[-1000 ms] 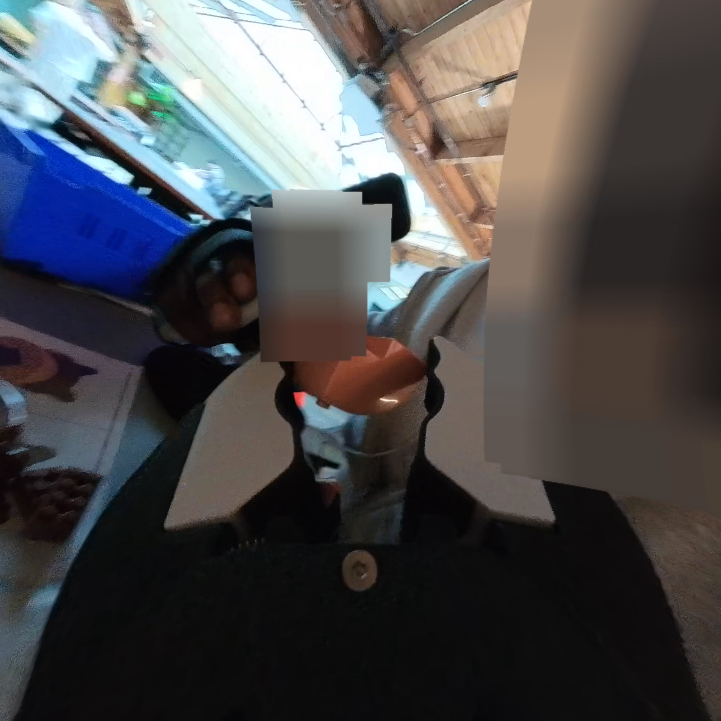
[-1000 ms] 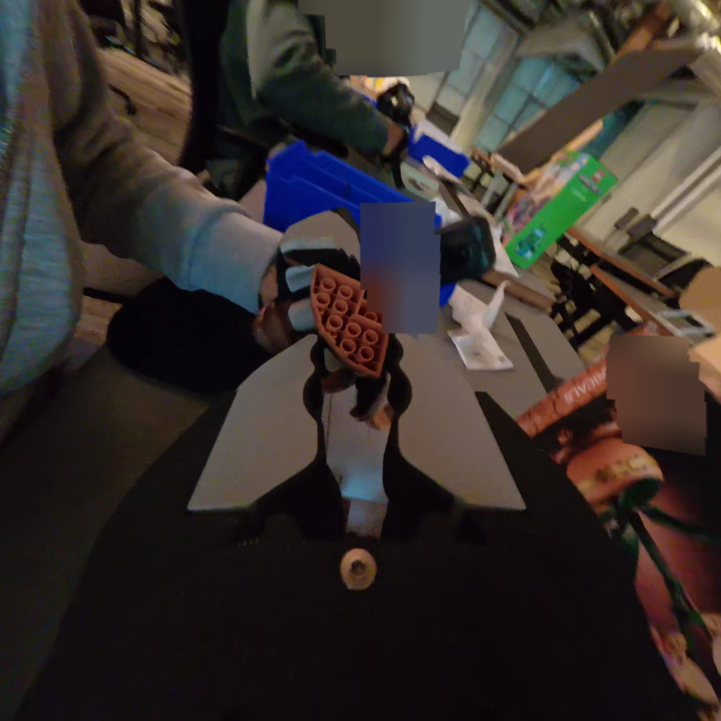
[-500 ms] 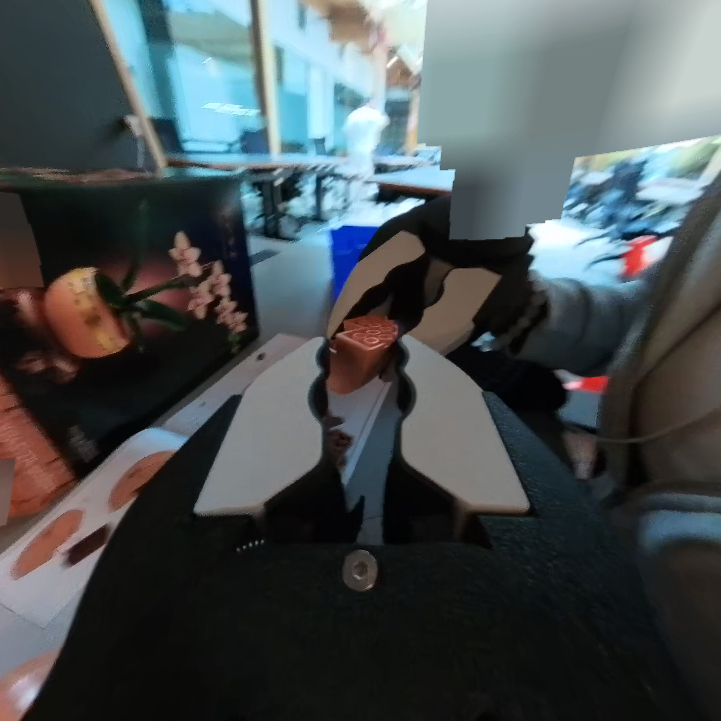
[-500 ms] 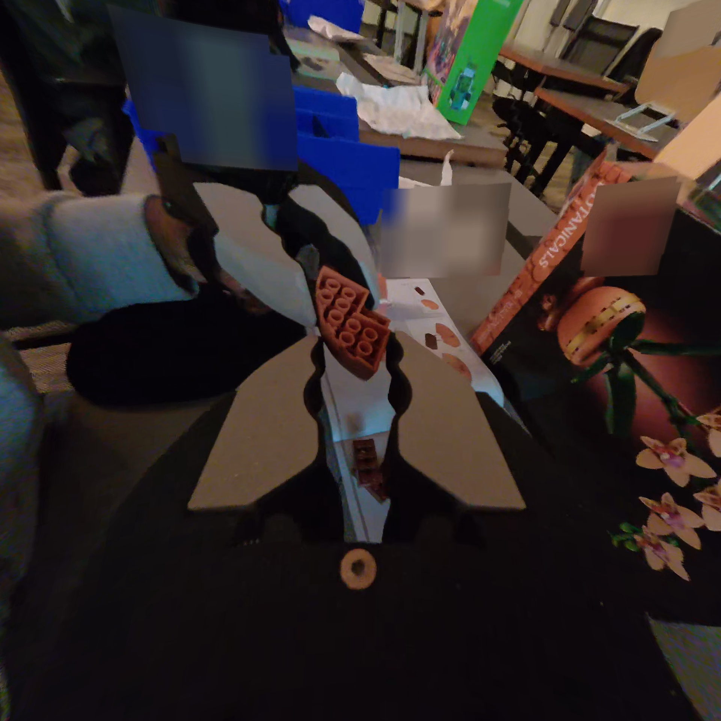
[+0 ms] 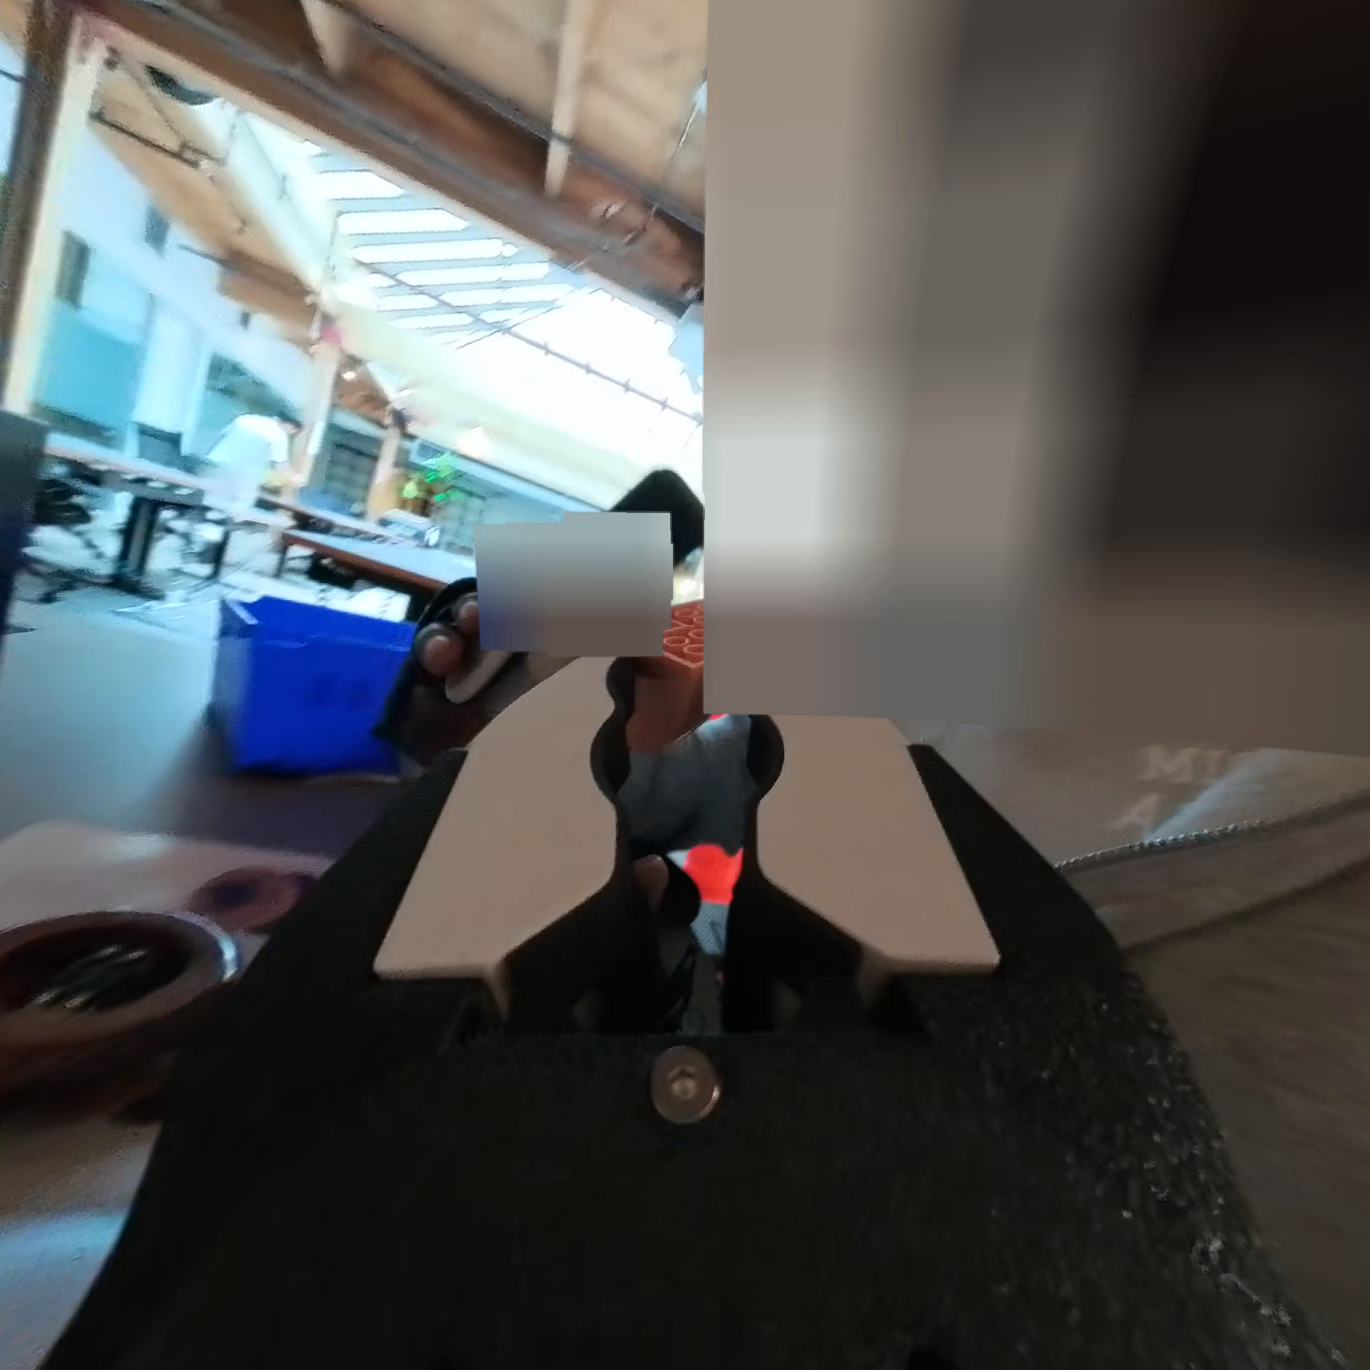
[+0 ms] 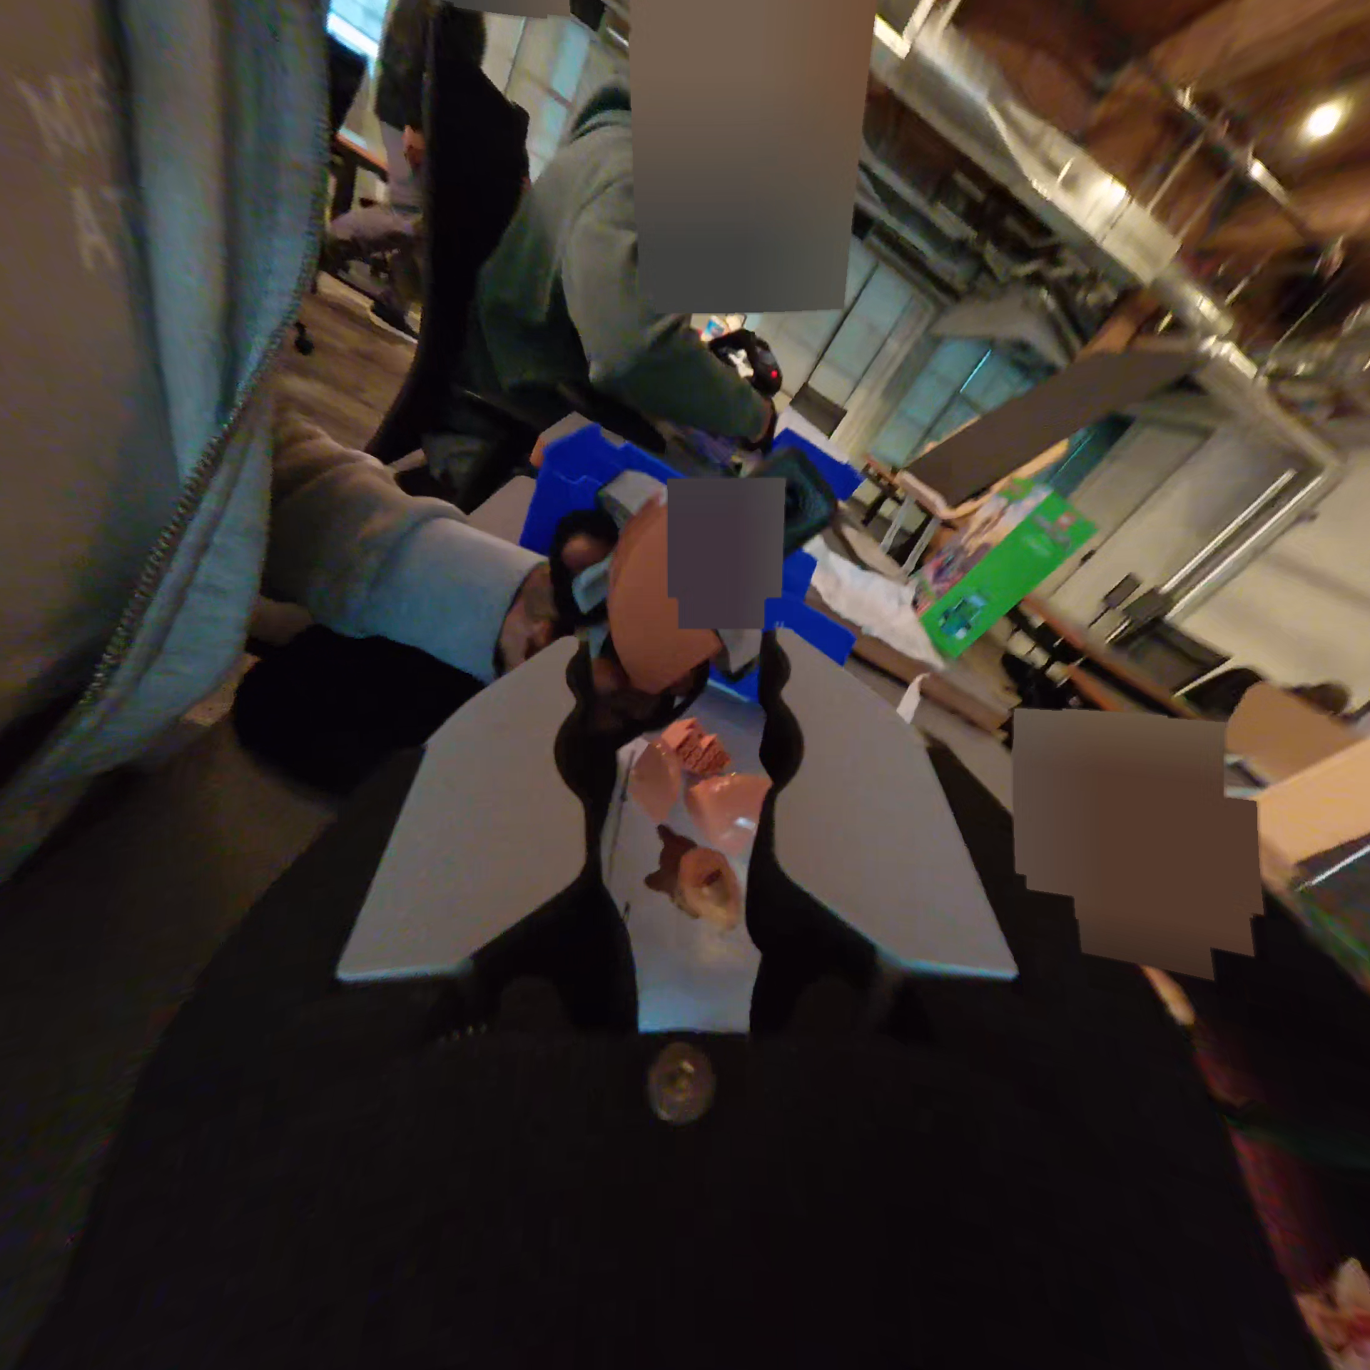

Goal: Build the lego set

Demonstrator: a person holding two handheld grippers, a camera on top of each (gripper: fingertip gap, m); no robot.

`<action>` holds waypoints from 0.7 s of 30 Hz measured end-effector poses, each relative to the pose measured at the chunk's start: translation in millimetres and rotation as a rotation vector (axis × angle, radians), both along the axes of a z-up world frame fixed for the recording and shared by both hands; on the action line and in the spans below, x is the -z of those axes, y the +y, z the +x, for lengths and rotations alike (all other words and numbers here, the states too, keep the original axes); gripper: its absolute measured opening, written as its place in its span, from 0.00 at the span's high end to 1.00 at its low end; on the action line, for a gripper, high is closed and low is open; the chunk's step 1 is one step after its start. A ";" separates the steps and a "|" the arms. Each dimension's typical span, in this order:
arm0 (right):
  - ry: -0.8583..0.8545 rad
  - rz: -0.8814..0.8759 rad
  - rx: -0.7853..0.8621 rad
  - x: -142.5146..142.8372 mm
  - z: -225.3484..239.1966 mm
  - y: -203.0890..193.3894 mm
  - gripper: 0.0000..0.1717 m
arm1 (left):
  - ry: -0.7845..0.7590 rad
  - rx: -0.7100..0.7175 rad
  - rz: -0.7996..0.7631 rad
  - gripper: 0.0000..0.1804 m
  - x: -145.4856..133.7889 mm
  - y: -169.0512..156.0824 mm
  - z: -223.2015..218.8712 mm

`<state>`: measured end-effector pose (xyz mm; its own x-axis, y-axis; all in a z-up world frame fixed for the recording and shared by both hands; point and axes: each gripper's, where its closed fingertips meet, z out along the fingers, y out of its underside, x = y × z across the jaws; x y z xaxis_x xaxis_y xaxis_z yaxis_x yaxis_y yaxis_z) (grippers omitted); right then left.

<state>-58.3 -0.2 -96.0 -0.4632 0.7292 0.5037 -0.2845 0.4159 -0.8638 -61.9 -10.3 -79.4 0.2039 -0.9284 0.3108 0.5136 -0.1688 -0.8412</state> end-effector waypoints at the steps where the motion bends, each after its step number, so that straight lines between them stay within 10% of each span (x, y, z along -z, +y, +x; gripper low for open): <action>1: 0.037 0.028 0.015 -3.0 -2.5 -1.9 0.77 | -0.009 0.009 -0.003 0.85 0.0 1.0 0.9; 8: 0.033 0.199 0.148 -1.3 -10.0 5.7 0.84 | 0.008 -0.061 -0.041 0.81 1.6 14.1 -6.5; 15: -0.150 0.516 0.508 21.7 -19.8 51.8 0.84 | 0.622 -0.591 -0.056 0.57 31.7 44.0 -27.3; 21: -0.078 0.537 0.609 22.5 -32.5 44.1 0.84 | 0.446 -0.540 -0.200 0.53 32.5 59.5 -6.9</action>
<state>-90.9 43.8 -118.5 -0.1115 0.5327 0.8389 0.1774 0.8413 -0.5106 -68.8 49.1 -112.0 0.7643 -0.5966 0.2446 0.1844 -0.1613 -0.9695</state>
